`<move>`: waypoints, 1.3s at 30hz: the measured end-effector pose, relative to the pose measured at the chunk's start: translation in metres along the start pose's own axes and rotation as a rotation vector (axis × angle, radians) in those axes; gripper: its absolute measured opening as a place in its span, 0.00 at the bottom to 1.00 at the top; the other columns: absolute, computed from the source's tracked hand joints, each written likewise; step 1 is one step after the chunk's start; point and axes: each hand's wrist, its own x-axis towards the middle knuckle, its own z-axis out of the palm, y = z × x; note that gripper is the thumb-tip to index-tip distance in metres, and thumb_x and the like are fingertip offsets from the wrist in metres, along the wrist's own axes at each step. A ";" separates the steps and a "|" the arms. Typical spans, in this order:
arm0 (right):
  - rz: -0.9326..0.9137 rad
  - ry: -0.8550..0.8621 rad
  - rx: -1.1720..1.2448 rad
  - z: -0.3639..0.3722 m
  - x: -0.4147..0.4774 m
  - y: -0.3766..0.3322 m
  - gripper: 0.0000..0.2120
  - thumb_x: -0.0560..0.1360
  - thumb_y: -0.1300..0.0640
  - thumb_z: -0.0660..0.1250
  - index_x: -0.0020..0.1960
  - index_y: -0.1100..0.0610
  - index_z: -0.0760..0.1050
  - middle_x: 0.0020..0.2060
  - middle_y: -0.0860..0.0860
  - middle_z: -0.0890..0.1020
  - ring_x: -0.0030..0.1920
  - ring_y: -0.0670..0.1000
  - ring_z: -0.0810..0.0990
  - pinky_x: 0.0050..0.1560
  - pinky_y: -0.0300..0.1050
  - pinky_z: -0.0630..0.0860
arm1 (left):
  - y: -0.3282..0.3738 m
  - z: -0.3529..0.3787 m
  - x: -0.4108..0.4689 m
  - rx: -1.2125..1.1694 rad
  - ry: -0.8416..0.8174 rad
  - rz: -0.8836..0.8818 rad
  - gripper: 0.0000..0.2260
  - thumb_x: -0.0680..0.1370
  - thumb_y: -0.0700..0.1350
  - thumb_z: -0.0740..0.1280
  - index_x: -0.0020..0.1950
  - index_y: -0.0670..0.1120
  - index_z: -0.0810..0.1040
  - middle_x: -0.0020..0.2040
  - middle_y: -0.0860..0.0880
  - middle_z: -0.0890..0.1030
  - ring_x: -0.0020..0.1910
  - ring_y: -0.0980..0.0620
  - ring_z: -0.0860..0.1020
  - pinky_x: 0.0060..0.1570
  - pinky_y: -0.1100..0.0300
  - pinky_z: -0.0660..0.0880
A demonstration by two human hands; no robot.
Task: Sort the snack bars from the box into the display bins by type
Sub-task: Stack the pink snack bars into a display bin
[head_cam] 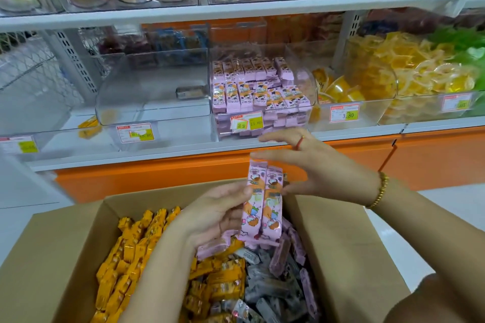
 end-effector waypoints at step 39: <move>0.891 0.018 -0.011 -0.003 0.147 0.116 0.19 0.80 0.56 0.56 0.70 0.58 0.67 0.61 0.62 0.76 0.63 0.61 0.72 0.57 0.47 0.70 | 0.106 -0.046 0.095 0.874 0.820 0.319 0.17 0.79 0.44 0.65 0.67 0.48 0.73 0.67 0.45 0.74 0.63 0.46 0.73 0.52 0.59 0.68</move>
